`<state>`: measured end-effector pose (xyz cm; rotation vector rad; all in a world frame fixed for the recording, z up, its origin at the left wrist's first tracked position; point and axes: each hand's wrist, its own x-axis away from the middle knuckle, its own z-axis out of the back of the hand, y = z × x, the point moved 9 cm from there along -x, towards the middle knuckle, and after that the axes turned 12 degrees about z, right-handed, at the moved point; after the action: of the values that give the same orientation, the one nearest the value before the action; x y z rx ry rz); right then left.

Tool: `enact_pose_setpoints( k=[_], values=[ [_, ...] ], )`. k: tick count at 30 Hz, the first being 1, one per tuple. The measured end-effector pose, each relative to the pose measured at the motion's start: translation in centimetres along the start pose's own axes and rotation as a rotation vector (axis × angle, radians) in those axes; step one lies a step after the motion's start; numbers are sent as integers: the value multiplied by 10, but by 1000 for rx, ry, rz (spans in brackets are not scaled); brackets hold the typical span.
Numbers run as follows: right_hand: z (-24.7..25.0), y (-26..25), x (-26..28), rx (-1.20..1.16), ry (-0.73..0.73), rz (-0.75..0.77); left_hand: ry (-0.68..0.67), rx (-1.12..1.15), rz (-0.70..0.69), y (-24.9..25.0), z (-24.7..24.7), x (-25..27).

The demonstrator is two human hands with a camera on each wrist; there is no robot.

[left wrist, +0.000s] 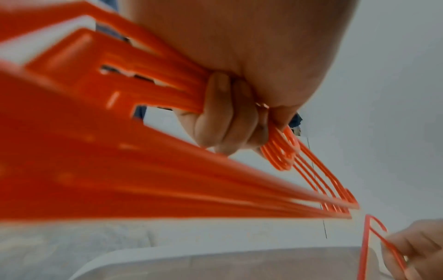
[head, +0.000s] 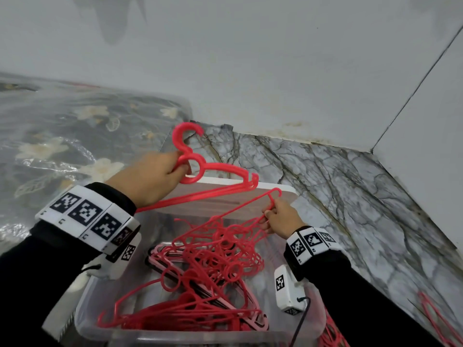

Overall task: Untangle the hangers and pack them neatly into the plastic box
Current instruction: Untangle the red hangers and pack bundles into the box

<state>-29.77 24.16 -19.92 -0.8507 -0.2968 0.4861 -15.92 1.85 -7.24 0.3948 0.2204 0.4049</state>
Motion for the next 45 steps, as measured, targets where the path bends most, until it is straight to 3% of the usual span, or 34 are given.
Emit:
enact_pose_setpoints(
  k=[3, 6, 11, 17, 26, 31, 35, 37, 39, 41, 45],
  values=[
    [-1, -12, 2, -9, -29, 48, 172, 81, 9, -1, 23, 1],
    [2, -37, 2, -233, -14, 157, 277, 137, 54, -5, 33, 3],
    [33, -78, 7, -342, 97, 378, 288, 197, 128, -14, 33, 0],
    [58, -116, 33, -167, 129, 659, 256, 216, 94, -5, 28, 3],
    [-6, -118, 51, -38, -175, 601, 126, 199, -38, 29, -7, 7],
    [-15, -113, 43, -378, -186, 493, 47, 119, -92, 40, -30, 9],
    [-7, -102, 32, -534, -102, 383, 22, 78, -93, 38, -35, 8],
    [3, -93, 28, -407, -58, 362, 45, 80, -81, 35, -31, 8],
    [12, -88, 26, -102, -37, 401, 73, 109, -61, 32, -25, 5],
    [10, -85, 26, 125, -79, 441, 67, 159, -43, 27, -21, 3],
    [-17, -83, 34, 293, -222, 514, 2, 206, -56, 29, -24, 5]
  ],
)
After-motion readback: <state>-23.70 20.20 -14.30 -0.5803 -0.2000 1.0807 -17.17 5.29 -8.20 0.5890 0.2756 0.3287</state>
